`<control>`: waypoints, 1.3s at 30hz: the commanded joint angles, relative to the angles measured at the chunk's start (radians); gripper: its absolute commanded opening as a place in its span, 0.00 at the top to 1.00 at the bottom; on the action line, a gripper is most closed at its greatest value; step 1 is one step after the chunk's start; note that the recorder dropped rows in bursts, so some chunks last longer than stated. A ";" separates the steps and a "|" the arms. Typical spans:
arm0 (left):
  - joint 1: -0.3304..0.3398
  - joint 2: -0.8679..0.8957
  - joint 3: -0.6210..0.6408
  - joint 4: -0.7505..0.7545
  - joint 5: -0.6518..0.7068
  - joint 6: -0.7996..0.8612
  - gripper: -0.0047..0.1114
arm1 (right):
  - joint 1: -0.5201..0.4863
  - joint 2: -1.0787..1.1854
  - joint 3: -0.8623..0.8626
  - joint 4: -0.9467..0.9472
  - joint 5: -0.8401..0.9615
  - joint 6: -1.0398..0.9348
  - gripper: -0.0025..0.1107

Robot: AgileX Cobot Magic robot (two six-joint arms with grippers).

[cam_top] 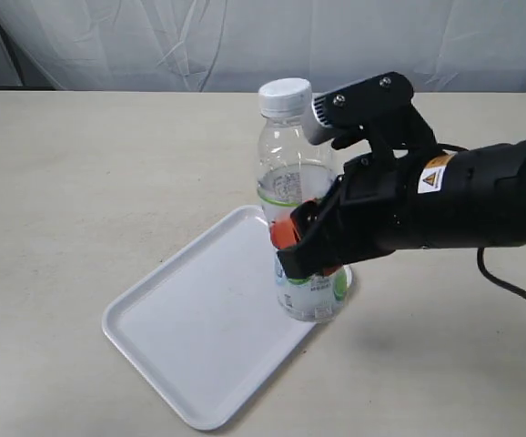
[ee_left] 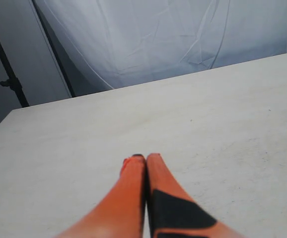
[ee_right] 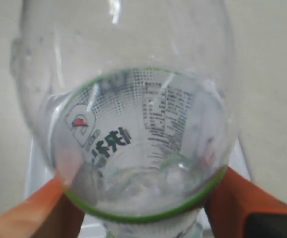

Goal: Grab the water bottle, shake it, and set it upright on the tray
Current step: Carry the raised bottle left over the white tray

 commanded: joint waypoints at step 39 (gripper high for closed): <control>-0.002 -0.005 0.004 -0.007 0.002 -0.001 0.96 | -0.073 -0.051 0.006 -0.424 -0.209 0.522 0.99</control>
